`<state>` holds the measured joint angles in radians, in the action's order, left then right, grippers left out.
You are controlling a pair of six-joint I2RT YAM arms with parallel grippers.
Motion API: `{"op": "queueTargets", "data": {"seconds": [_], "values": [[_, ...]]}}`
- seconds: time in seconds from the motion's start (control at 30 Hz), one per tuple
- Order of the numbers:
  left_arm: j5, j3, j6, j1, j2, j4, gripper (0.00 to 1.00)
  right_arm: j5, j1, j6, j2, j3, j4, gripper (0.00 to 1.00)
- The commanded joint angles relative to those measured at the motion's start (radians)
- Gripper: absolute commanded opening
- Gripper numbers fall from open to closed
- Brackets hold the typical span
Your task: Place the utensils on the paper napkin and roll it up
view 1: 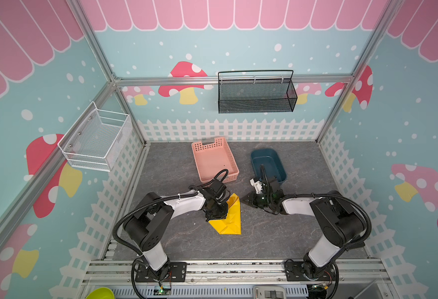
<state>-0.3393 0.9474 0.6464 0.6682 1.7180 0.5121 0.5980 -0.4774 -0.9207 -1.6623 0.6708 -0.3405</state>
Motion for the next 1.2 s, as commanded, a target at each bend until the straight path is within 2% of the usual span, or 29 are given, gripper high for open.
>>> {"op": "queueTargets", "data": {"seconds": [0.0, 0.1, 0.27, 0.53, 0.67, 0.93, 1.17], "values": [[0.021, 0.017, -0.013, 0.002, 0.016, 0.009, 0.05, 0.033, -0.009, 0.005, 0.033, -0.025, 0.021, 0.14], [0.021, 0.017, -0.013, 0.002, 0.017, 0.008, 0.05, 0.088, -0.033, -0.009, 0.033, -0.034, -0.013, 0.11], [0.02, 0.017, -0.015, 0.003, 0.017, 0.008, 0.05, 0.183, -0.089, -0.088, 0.008, -0.088, -0.169, 0.08], [0.02, 0.017, -0.018, 0.003, 0.018, 0.008, 0.05, 0.212, -0.109, -0.114, -0.038, -0.161, -0.252, 0.07], [0.016, 0.019, -0.02, 0.002, 0.019, 0.008, 0.05, 0.18, -0.108, -0.09, -0.059, -0.181, -0.212, 0.06], [0.018, 0.013, -0.017, 0.002, 0.015, 0.008, 0.05, 0.012, -0.108, 0.019, -0.021, -0.158, 0.052, 0.03], [0.014, 0.016, -0.02, 0.002, 0.012, 0.008, 0.05, 0.044, -0.11, 0.016, 0.084, -0.13, 0.06, 0.03]]}}
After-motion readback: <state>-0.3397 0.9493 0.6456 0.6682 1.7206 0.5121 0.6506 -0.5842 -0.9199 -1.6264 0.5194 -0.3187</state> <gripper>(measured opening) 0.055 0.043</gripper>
